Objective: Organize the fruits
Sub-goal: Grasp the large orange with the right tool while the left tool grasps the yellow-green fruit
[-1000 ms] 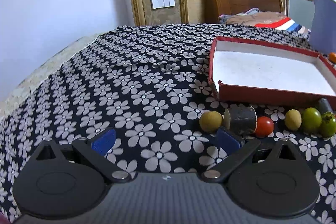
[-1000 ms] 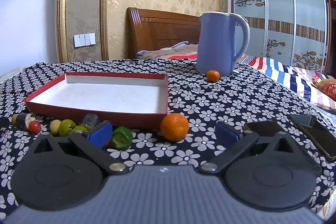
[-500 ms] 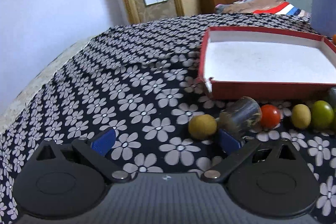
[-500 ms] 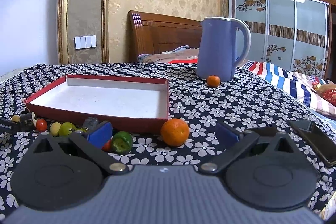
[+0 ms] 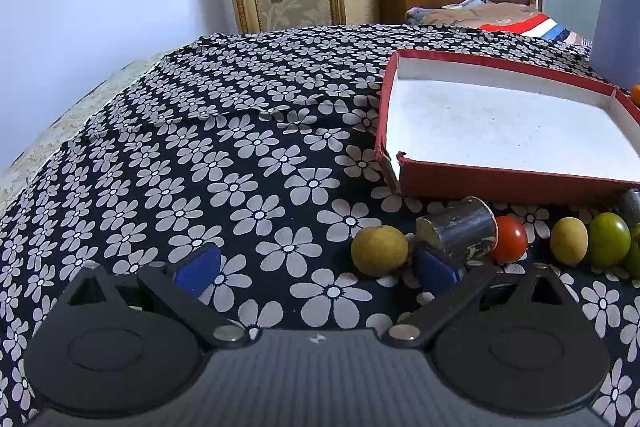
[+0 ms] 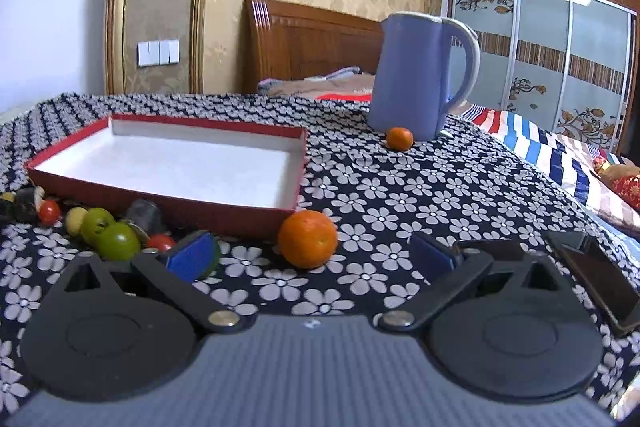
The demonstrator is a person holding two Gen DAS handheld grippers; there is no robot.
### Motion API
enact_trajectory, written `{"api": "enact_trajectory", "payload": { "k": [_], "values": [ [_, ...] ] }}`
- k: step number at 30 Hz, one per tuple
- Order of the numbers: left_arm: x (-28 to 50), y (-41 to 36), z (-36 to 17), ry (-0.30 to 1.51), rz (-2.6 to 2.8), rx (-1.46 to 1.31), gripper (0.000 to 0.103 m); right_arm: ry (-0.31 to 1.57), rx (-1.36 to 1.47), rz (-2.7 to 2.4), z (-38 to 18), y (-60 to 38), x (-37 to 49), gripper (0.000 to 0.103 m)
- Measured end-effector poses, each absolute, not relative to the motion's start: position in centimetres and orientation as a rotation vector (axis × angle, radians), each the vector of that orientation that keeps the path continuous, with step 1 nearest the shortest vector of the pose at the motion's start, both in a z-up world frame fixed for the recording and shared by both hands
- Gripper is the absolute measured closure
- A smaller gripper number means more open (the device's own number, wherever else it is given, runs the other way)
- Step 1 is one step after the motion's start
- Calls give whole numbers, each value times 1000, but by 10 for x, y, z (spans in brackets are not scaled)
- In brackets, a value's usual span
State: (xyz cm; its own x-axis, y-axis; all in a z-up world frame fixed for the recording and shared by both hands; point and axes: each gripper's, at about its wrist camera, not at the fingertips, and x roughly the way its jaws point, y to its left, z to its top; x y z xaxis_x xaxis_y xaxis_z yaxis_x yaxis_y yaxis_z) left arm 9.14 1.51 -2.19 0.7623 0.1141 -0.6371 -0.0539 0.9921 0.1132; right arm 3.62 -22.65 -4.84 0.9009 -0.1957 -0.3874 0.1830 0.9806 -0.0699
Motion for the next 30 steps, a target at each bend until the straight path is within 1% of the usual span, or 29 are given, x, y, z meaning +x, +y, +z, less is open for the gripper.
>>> {"api": "enact_trajectory", "payload": {
  "k": [1,3,7,9,11,14,16,17,18,19,25,30],
  "values": [
    [92,16,-22,699,91,85,1,415,-32,-192,-48,-229,40,6],
    [93,17,-22,700,95,78,1,441,-20,-182,-49,-234,49,10],
    [96,20,-22,695,101,67,1,474,-22,-171,-50,-239,65,11],
    [96,19,-22,687,106,72,1,496,-35,-163,-51,-239,74,15],
    [97,18,-22,680,111,80,1,522,-34,-150,-54,-241,84,17],
    [98,20,-22,681,108,73,0,561,-5,-120,-58,-247,98,25],
    [98,23,-23,686,102,55,0,593,29,-90,-62,-252,105,42],
    [98,24,-23,688,98,51,0,606,36,-83,-64,-254,108,48],
    [98,24,-24,687,97,52,0,617,39,-84,-67,-255,110,58],
    [97,23,-24,684,96,56,0,617,35,-88,-68,-255,110,62],
    [94,22,-24,685,82,72,0,587,41,-89,-66,-251,99,64],
    [90,21,-24,682,47,103,1,508,67,-64,-53,-236,71,64]
  ]
}}
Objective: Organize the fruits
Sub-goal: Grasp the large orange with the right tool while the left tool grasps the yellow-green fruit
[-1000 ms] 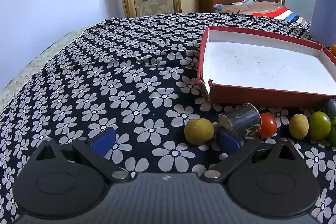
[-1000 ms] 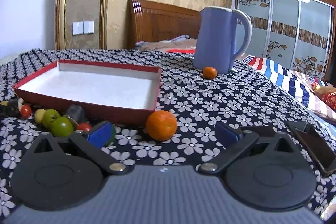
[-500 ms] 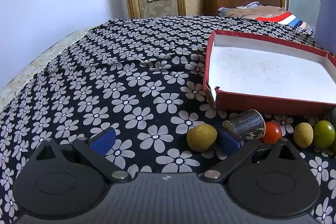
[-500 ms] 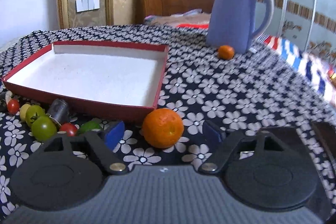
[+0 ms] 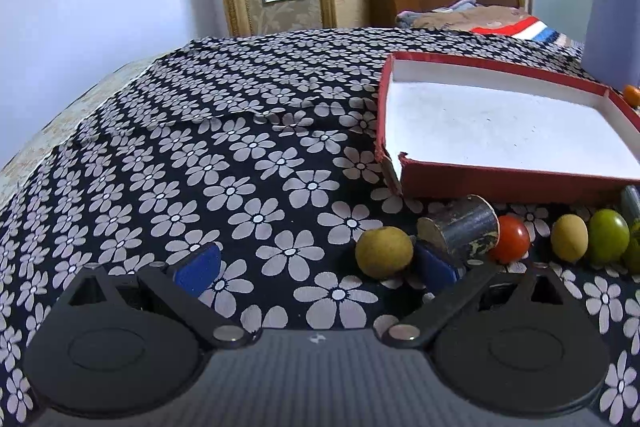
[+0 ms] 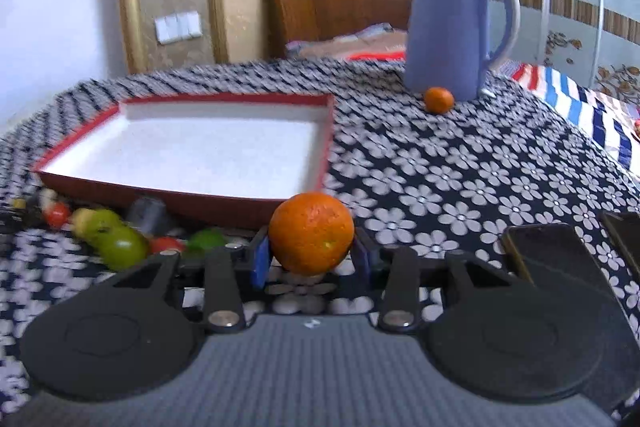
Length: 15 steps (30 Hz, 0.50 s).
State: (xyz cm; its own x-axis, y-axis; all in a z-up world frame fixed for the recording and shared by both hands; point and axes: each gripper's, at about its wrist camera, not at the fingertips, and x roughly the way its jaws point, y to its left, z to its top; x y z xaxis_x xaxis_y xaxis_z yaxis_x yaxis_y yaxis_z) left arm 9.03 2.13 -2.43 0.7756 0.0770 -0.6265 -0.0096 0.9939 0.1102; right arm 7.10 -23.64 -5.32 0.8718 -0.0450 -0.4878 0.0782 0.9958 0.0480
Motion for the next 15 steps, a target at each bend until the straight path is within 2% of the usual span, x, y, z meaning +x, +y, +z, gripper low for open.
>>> {"api": "enact_trajectory", "payload": {
  "k": [4,6,8,9,11,14,15],
  "values": [
    [93,21,-23,683,35,115,1,467,74,-20,-50,-220,58,64],
    [95,22,-23,685,21,104,8,454,73,-4,-49,-212,56,64],
    [95,23,-21,691,-10,84,22,452,65,11,-50,-205,55,64],
    [95,22,-21,691,-23,85,25,453,63,16,-50,-202,55,64],
    [93,19,-19,689,-49,93,42,454,63,31,-50,-198,55,64],
    [90,13,-19,679,-83,97,60,455,56,45,-50,-192,53,64],
    [89,12,-19,676,-91,92,63,455,55,48,-50,-190,53,64]
  ]
}}
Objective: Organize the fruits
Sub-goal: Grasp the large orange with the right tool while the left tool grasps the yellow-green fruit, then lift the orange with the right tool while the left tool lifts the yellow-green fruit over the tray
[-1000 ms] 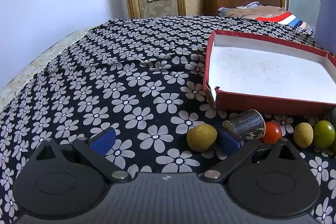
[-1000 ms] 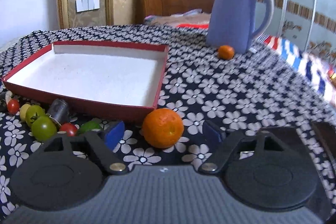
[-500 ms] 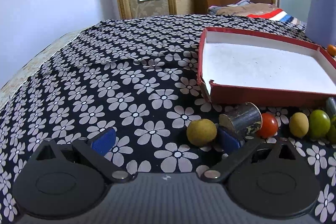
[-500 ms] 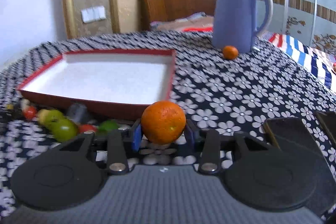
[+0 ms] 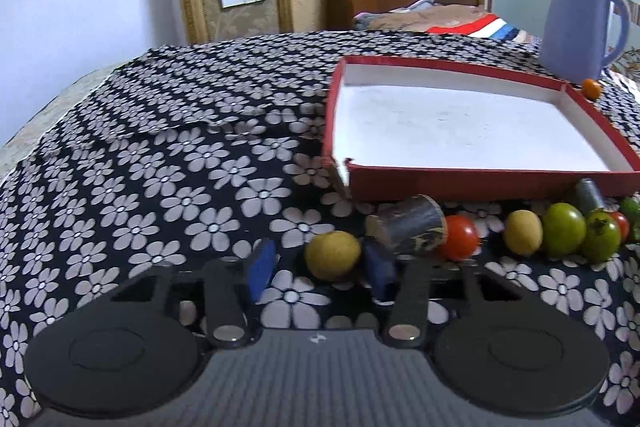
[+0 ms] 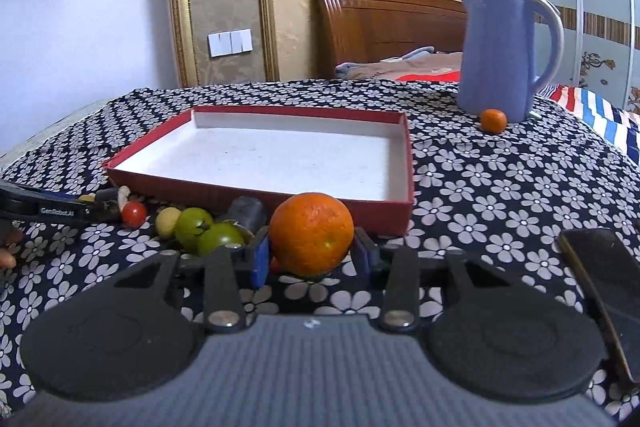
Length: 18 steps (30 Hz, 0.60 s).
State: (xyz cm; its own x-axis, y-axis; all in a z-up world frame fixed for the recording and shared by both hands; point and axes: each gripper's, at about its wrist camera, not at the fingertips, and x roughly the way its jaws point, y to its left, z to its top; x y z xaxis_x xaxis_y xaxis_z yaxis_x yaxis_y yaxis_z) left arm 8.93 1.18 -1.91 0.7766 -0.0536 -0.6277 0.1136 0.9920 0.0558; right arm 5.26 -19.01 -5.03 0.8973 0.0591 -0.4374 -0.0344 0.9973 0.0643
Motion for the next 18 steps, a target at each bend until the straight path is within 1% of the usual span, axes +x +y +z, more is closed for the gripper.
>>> {"api": "enact_trajectory", "payload": {
  "k": [2,3,12,18],
  "values": [
    [88,10,-19,670,-102,86,73,455,47,51,-50,-187,53,64],
    [87,10,-19,667,-108,78,74,453,39,48,-50,-185,52,64],
    [69,13,-4,623,-105,53,75,440,20,77,-48,-169,48,64],
    [53,-4,13,571,-95,94,74,430,12,92,-45,-161,44,64]
  ]
}}
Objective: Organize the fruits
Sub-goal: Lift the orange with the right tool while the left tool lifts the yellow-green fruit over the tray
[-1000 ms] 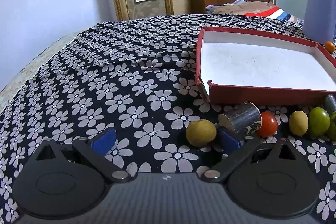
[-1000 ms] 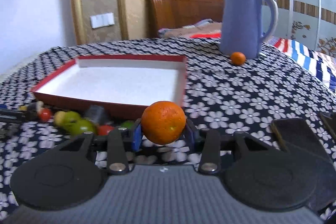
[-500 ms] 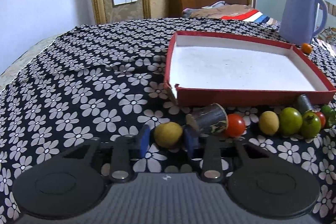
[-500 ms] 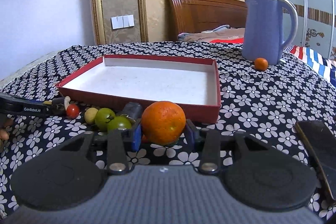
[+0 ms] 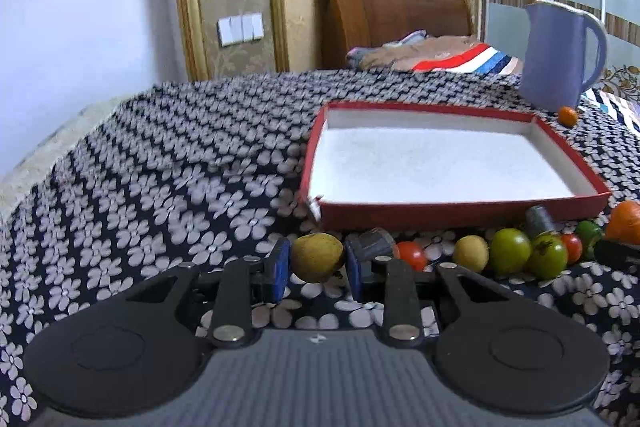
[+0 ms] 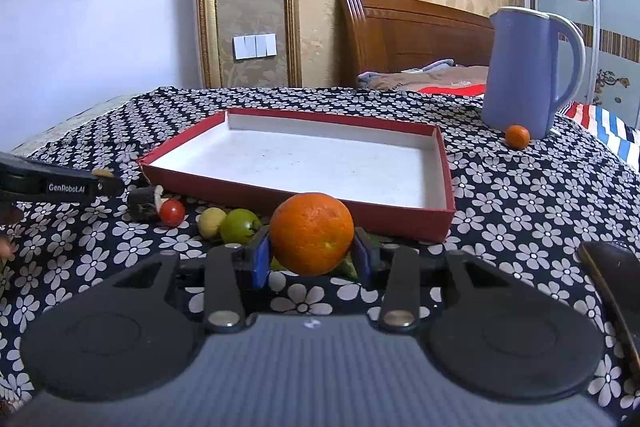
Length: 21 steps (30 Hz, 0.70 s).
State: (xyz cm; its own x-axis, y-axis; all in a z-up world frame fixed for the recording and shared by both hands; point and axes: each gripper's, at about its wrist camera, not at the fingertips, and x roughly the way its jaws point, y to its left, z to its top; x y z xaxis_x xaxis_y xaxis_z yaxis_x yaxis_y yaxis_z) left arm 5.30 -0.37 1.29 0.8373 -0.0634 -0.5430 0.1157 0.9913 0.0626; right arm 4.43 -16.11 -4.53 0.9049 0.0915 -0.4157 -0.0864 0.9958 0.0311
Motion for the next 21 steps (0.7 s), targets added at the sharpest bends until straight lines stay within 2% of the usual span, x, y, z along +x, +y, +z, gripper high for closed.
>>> {"api": "enact_trajectory", "payload": {
  "k": [10,21],
  "values": [
    [51,0,25,555,-63,90,74,414,6,98,-42,-159,37,64],
    [50,-54,24,548,-119,104,74,398,13,81,-35,-160,37,64]
  ]
}}
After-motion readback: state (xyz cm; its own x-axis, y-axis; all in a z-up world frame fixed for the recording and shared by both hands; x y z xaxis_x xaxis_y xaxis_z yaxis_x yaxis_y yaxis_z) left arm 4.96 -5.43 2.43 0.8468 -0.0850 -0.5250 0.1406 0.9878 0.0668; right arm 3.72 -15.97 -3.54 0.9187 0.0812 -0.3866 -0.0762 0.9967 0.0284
